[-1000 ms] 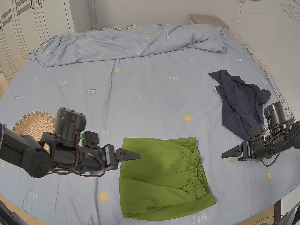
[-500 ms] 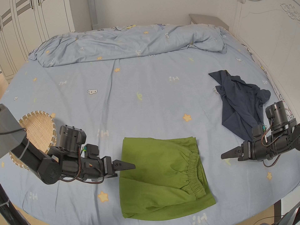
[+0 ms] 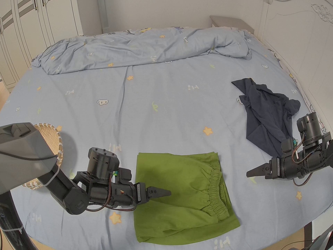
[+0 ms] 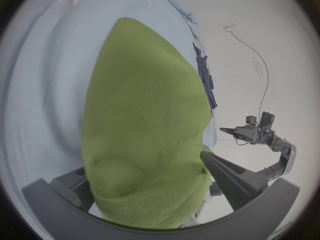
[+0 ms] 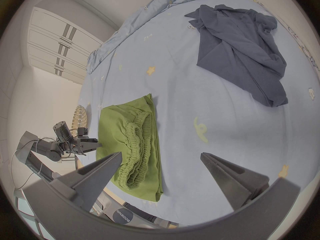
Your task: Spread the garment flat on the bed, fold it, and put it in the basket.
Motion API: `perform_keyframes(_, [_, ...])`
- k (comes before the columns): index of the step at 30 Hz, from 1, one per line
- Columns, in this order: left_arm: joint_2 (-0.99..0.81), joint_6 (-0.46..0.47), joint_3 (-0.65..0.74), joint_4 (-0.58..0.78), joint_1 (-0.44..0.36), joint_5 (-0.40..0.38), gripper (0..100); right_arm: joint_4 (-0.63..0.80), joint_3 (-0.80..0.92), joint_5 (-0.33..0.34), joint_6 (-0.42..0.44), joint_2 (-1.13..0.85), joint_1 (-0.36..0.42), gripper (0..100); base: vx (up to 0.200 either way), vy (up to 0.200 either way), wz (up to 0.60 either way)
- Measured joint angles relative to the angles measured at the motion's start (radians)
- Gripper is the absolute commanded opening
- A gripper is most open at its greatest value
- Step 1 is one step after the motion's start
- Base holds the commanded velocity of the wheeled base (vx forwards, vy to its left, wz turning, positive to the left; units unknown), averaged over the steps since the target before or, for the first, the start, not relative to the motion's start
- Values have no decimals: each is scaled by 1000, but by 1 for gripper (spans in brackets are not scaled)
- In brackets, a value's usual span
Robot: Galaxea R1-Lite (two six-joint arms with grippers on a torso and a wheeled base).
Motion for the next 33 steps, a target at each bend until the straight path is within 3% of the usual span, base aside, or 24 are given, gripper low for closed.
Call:
perform_keyframes(5, [17,-107,-7,-70,-42,1,100,-1,4,0,-1,-2,0,100,0,0,0])
perform_keyframes(6, [19,-121,-8,-78,-50,1,0,-1,4,0,-1,-2,0,100,0,0,0])
perform_keyframes(17, [-2,-134,2,-86,-64,7,0,-2,5,-2,-3,-2,-1,100,0,0,0])
perform_keyframes(23, [-118,-122,81,-69,-42,8,0,-2,1,-3,-1,-6,13,100,0,0,0])
perform_keyframes(26, [-196,-108,100,16,-9,8,0,-2,-1,-3,1,-14,20,100,0,0,0])
perform_keyframes(33, [-305,-20,14,418,70,10,0,-1,-3,-3,3,-32,26,100,0,0,0])
